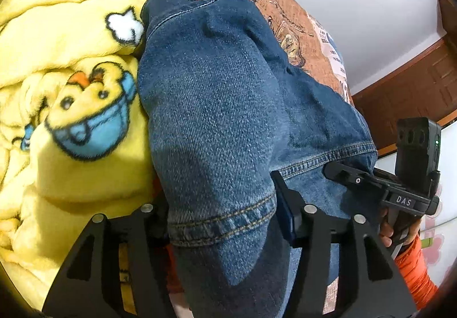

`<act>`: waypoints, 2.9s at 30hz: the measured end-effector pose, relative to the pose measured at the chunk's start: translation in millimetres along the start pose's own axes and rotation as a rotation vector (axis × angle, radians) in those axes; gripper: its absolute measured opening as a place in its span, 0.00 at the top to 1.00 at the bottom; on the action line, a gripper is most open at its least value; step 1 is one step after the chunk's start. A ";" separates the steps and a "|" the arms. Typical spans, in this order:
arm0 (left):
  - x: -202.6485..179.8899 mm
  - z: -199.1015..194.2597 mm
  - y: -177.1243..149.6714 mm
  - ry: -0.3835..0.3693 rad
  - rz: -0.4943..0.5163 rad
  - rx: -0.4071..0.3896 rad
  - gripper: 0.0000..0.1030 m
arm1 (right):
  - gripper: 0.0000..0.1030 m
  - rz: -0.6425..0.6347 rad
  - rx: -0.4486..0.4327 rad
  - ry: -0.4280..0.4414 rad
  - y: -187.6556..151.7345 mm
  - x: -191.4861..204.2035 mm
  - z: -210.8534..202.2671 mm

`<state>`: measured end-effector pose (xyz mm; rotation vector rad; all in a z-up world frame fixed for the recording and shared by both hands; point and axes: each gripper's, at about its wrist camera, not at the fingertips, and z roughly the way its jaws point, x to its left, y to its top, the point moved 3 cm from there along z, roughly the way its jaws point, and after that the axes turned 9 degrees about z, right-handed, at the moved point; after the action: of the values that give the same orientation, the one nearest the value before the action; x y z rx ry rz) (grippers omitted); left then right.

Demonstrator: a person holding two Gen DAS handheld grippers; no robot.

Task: Fold large clothes

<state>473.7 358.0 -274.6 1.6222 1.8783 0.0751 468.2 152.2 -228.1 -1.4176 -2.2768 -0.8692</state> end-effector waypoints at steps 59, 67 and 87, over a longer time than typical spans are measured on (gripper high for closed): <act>-100.0 -154.7 -88.5 0.423 0.156 -0.360 0.18 | 0.30 -0.269 -0.468 -0.267 -92.1 43.5 -192.3; -199.9 -252.8 -116.5 0.495 0.307 -0.616 0.18 | 0.30 -0.363 -0.668 -0.122 -136.6 120.9 -270.4; -305.4 -337.9 -223.7 0.484 0.385 -0.914 0.16 | 0.30 -0.440 -0.930 -0.089 -239.3 166.2 -336.9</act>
<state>119.6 151.0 24.1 1.3078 1.4298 1.3732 164.2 -26.7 43.8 -1.2388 -2.3814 -2.2490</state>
